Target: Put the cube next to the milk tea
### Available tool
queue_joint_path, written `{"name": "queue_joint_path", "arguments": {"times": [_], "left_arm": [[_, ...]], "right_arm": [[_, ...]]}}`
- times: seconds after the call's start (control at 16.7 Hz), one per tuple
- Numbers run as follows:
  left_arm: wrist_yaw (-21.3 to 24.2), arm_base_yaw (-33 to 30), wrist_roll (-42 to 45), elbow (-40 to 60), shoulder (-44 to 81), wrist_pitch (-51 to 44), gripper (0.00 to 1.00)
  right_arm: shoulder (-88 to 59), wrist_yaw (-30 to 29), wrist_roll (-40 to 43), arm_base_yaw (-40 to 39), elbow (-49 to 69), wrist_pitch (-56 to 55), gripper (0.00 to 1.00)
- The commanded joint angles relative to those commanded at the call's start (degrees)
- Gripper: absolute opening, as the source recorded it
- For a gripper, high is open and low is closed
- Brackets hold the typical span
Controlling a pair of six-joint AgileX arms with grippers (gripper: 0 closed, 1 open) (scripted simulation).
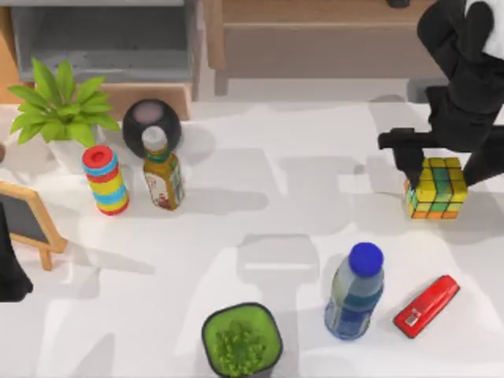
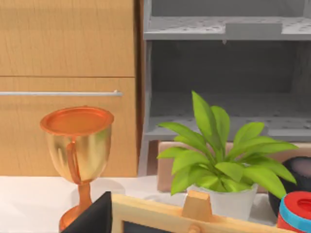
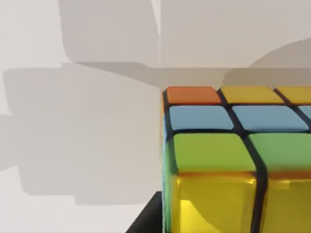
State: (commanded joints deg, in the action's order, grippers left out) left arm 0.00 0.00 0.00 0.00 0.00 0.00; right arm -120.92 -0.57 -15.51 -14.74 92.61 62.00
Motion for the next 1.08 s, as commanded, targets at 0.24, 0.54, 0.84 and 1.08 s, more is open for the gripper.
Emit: {"name": "queue_joint_path", "arguments": {"times": [0.24,0.54,0.84,1.08], "left_arm": [[0.0,0.0,0.0,0.0,0.0,0.0,1.0],[0.0,0.0,0.0,0.0,0.0,0.0,1.0],[0.0,0.0,0.0,0.0,0.0,0.0,1.0],[0.0,0.0,0.0,0.0,0.0,0.0,1.0]], "right_arm": [[0.0,0.0,0.0,0.0,0.0,0.0,0.38],[0.0,0.0,0.0,0.0,0.0,0.0,0.75],[0.0,0.0,0.0,0.0,0.0,0.0,1.0],[0.0,0.0,0.0,0.0,0.0,0.0,1.0]]}}
